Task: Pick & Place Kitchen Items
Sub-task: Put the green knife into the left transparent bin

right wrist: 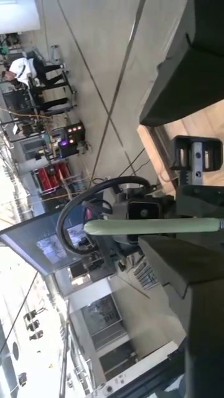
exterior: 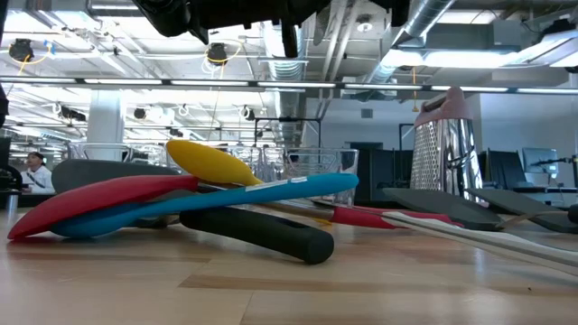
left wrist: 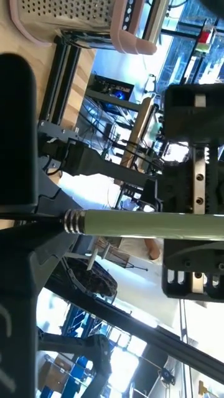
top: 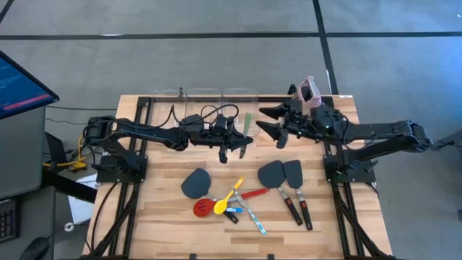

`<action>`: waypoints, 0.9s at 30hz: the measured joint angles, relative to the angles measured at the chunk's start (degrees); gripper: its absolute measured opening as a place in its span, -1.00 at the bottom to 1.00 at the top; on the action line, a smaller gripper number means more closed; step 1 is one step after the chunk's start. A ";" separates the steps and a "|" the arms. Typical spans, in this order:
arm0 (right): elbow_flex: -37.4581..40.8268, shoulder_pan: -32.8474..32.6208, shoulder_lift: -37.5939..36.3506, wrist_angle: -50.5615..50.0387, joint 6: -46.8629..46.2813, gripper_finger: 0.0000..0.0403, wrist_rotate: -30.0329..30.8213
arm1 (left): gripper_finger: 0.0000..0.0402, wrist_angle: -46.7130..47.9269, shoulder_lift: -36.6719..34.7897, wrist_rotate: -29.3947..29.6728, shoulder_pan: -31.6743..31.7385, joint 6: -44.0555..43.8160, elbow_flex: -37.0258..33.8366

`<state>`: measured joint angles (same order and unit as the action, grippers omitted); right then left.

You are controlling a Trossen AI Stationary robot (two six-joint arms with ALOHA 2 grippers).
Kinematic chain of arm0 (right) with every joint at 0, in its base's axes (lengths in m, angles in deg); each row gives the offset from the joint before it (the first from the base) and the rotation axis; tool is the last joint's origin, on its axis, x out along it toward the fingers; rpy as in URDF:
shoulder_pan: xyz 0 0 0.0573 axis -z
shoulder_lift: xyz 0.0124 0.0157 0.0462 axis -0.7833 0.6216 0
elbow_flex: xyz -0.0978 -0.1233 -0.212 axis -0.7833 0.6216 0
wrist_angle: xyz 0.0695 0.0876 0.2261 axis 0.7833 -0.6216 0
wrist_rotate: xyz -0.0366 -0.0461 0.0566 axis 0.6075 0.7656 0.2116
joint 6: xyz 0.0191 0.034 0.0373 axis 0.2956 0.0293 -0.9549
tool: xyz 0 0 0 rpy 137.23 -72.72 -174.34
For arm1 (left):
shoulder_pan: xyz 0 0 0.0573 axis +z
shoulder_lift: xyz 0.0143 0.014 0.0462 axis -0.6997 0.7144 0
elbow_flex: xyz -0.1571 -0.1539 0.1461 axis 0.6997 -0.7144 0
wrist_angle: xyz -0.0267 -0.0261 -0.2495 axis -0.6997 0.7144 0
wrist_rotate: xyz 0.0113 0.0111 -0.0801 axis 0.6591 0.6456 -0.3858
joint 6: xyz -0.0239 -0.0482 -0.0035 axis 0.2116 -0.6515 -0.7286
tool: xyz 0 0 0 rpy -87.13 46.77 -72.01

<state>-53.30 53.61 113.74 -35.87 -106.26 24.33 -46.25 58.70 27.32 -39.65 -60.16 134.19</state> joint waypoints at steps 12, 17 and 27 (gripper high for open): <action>0.00 0.00 -15.09 -14.99 -1.72 0.44 0.02 | -0.99 14.31 -10.08 1.36 2.90 4.56 0.02; 0.00 -0.23 -18.81 -21.15 -4.60 0.36 1.43 | -0.99 29.56 -18.95 4.97 6.92 5.14 0.04; -0.01 -1.27 -18.71 -30.02 -5.14 -0.07 6.69 | -0.99 51.60 -33.12 8.81 17.47 6.71 0.04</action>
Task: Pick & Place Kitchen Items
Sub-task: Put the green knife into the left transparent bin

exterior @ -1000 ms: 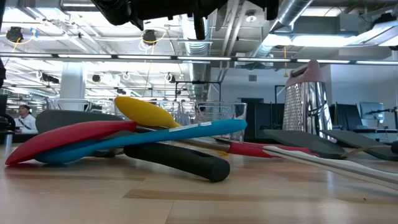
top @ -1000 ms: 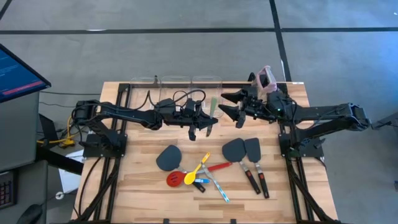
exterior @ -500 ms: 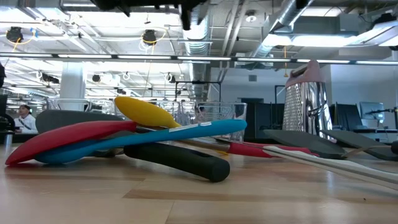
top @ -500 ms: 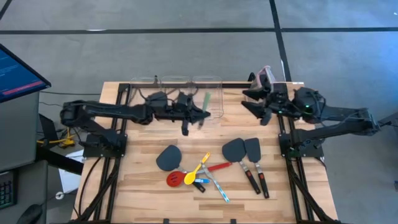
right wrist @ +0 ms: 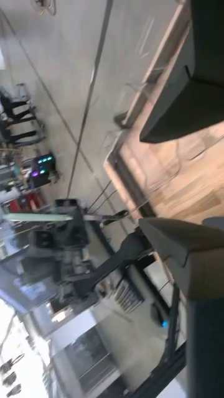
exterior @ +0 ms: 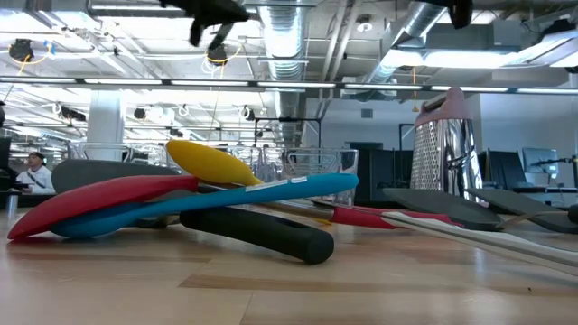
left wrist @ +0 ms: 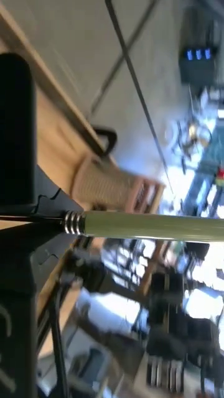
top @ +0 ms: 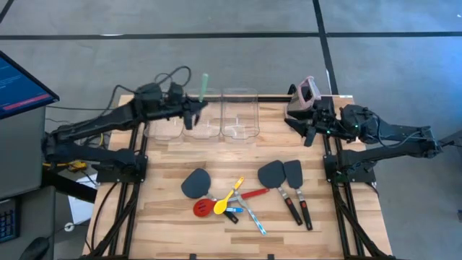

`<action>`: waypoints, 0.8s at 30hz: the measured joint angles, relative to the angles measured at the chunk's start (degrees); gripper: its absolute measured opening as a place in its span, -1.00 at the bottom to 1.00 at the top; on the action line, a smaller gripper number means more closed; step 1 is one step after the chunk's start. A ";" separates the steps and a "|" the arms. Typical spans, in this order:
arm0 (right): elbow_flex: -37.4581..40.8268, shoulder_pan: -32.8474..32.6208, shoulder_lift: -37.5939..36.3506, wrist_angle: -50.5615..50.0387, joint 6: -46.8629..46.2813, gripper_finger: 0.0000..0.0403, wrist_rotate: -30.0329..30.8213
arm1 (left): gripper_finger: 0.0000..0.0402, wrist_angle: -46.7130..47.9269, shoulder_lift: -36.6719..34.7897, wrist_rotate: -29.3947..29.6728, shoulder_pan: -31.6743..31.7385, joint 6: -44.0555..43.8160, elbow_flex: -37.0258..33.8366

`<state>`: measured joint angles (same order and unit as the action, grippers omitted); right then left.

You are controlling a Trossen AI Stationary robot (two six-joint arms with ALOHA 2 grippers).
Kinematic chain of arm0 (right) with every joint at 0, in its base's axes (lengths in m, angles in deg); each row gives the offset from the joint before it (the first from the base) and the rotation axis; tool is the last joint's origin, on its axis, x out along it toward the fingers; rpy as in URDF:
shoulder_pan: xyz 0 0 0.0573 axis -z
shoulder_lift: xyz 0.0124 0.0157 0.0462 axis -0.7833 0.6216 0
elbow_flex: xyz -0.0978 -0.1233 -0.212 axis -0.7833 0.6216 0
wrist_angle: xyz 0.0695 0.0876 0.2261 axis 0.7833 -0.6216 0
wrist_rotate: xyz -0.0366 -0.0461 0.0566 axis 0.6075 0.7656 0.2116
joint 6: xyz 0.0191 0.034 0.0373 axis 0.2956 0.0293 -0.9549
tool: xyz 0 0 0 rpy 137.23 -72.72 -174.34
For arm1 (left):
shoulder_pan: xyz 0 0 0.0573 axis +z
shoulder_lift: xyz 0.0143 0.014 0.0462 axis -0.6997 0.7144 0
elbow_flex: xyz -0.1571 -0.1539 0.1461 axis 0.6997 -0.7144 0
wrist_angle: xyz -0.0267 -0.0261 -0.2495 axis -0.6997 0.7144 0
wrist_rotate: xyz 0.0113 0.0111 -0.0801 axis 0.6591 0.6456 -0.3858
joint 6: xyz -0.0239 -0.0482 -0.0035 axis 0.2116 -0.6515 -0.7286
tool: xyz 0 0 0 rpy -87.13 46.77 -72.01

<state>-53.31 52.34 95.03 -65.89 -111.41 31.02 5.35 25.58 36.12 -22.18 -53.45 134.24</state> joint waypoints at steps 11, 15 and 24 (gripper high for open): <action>-0.03 0.09 1.64 -2.78 0.00 -0.79 2.24 | -0.99 17.96 -6.35 4.84 10.17 2.25 0.00; -0.03 0.11 2.34 -2.83 0.26 -0.97 4.07 | -0.99 22.66 -5.82 5.38 13.77 3.10 0.00; -0.03 0.13 4.84 -4.29 0.59 -0.95 4.11 | -0.99 29.08 -2.12 7.26 20.19 6.24 0.00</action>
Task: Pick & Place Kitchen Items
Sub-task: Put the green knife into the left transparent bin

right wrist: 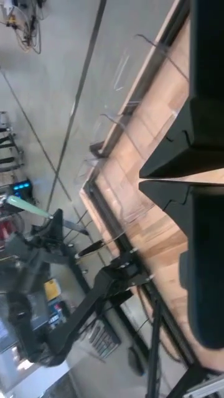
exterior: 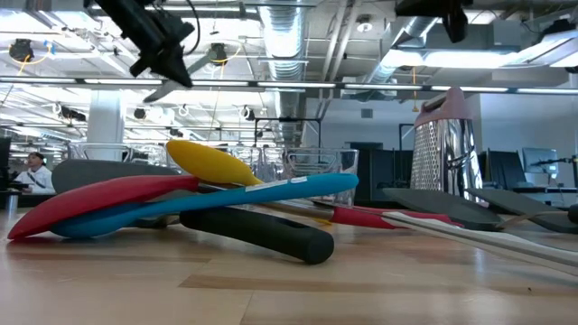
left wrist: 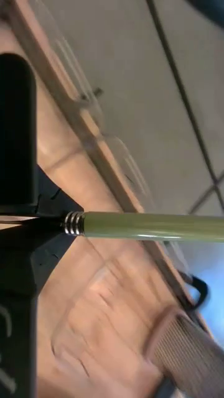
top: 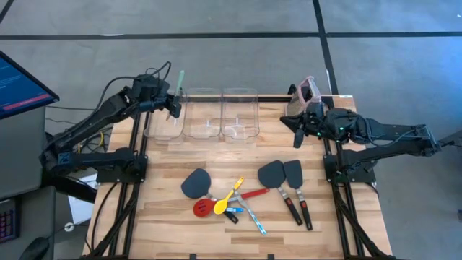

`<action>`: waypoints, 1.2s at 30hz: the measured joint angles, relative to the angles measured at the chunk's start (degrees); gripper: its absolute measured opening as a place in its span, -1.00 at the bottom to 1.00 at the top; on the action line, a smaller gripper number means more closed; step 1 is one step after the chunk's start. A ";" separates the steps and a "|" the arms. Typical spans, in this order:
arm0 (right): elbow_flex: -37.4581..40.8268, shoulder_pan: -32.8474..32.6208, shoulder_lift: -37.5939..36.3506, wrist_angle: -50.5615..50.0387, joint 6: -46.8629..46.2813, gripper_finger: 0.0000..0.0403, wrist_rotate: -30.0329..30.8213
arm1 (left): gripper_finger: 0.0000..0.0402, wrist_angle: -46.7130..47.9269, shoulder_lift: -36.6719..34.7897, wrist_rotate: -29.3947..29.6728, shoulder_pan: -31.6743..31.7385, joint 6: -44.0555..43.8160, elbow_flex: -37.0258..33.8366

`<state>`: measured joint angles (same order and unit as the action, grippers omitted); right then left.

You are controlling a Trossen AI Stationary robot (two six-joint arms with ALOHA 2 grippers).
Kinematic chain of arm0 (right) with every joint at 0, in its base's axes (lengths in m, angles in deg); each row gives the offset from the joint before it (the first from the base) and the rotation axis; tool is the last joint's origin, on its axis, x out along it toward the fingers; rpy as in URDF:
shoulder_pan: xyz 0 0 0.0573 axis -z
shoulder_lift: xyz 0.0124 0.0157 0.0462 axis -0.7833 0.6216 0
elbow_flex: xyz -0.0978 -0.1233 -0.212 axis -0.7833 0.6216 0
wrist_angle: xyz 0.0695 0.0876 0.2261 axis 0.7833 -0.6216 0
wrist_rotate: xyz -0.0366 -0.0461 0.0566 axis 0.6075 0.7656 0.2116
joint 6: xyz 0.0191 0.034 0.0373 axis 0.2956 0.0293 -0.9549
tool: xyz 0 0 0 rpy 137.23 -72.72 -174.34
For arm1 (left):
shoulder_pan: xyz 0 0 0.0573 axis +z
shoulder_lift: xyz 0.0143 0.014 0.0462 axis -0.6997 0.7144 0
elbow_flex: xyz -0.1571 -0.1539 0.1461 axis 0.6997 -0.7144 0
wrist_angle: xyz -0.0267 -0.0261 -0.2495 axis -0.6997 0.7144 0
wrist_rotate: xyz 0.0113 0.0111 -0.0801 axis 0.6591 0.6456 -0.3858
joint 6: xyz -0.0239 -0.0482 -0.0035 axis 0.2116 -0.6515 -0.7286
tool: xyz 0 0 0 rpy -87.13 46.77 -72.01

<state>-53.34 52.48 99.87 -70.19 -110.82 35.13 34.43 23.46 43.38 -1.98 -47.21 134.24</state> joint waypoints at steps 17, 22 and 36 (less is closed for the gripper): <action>0.04 -0.02 2.97 0.02 -0.11 -0.98 0.00 | -0.99 3.90 5.04 4.55 2.68 1.04 -7.80; 0.04 -0.02 3.03 -0.03 -0.04 -0.99 0.00 | -0.99 1.47 2.81 4.41 2.68 0.75 -12.67; 0.04 0.00 3.03 0.33 -0.11 -1.00 1.49 | -0.99 -8.47 2.30 3.13 2.66 -2.47 -22.79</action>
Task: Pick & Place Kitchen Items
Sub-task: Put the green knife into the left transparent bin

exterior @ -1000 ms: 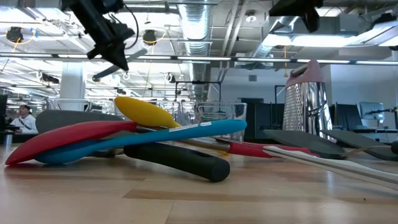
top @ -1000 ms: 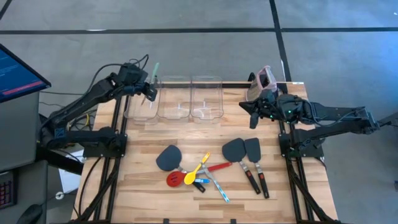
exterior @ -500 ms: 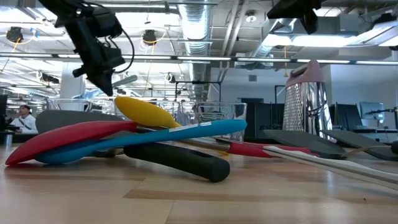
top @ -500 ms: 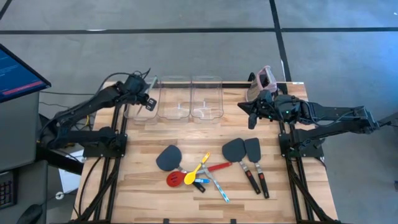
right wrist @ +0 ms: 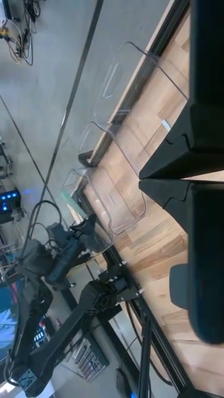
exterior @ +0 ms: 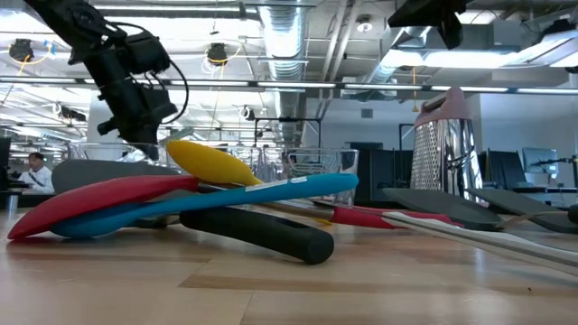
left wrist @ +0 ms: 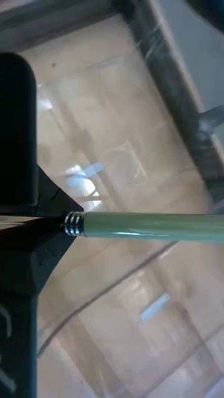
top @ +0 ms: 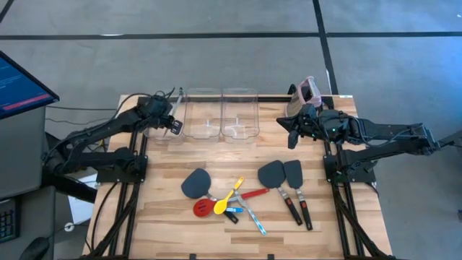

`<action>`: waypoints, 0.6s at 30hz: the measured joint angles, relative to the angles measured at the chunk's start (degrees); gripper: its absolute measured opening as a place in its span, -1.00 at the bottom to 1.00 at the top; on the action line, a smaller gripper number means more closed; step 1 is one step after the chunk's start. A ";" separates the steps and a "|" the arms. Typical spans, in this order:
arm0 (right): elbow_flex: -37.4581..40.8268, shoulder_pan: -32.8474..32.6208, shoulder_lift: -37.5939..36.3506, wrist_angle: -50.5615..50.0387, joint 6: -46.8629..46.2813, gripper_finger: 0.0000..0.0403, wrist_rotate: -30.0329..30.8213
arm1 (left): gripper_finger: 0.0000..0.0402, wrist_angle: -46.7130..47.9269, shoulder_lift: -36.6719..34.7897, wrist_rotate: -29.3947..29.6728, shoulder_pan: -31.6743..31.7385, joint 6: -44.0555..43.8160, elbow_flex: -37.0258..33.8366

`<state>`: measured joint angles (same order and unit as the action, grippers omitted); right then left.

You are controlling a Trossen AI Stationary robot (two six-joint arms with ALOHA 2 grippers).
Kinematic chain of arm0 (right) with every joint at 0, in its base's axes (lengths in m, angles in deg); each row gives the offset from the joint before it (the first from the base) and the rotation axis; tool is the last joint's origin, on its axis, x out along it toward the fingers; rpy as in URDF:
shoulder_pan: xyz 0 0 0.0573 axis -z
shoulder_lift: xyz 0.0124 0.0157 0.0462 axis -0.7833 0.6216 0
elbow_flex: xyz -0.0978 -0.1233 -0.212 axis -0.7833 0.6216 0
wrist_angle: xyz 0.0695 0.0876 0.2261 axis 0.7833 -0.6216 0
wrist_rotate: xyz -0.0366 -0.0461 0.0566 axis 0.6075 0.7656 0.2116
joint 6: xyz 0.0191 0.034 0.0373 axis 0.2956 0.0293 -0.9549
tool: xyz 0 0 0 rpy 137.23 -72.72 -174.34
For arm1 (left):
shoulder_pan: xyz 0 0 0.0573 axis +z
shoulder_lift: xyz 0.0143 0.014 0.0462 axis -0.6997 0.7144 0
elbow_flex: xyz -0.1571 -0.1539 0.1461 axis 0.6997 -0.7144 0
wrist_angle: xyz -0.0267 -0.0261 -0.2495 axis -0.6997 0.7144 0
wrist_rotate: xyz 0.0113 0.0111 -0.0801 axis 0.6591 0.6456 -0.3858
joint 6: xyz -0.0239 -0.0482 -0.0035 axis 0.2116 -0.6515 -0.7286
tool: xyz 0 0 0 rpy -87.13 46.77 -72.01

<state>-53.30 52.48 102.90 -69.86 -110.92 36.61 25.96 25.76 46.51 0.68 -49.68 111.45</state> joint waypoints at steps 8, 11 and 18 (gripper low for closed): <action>0.00 0.00 0.00 0.04 0.00 -1.00 0.00 | -0.99 -2.42 0.79 2.93 0.00 -1.50 -4.35; 0.00 0.00 0.00 0.06 -0.04 -1.00 0.00 | -0.99 -3.87 0.79 4.78 0.00 -1.94 -5.59; 0.00 0.00 0.00 0.08 -0.57 -1.00 0.00 | -0.99 -6.11 0.79 5.15 0.00 -1.91 -6.42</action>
<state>-53.30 52.48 102.90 -69.78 -111.49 36.61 19.85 26.55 51.66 0.68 -51.59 105.04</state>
